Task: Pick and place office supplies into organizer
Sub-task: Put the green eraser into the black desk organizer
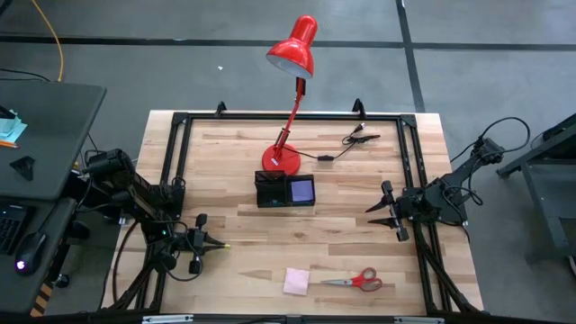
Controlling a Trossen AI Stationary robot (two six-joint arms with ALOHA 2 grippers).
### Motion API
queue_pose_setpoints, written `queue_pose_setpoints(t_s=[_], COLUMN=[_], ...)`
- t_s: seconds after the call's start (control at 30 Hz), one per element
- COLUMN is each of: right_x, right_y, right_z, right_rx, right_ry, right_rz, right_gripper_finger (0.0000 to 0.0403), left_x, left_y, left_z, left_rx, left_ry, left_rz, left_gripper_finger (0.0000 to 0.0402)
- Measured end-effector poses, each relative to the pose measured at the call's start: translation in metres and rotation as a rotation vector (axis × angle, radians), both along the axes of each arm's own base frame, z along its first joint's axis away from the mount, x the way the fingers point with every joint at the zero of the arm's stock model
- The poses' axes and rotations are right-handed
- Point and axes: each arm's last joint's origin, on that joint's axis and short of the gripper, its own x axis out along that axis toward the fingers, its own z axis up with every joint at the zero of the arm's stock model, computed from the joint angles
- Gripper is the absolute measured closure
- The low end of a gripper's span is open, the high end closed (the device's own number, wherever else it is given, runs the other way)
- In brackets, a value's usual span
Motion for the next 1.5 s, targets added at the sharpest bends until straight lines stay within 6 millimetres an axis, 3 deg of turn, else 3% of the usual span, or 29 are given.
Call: queue_pose_setpoints(t_s=[1.5], right_x=[0.0000], right_y=[0.0000], right_z=[0.0001], right_rx=[0.000], right_ry=[0.000], right_rz=[0.000], right_gripper_finger=[0.0269], left_x=[0.0005], left_y=[0.0001], left_z=[0.0010], left_rx=[0.000], left_ry=[-0.023], left_rz=[0.018], left_gripper_finger=[0.0396])
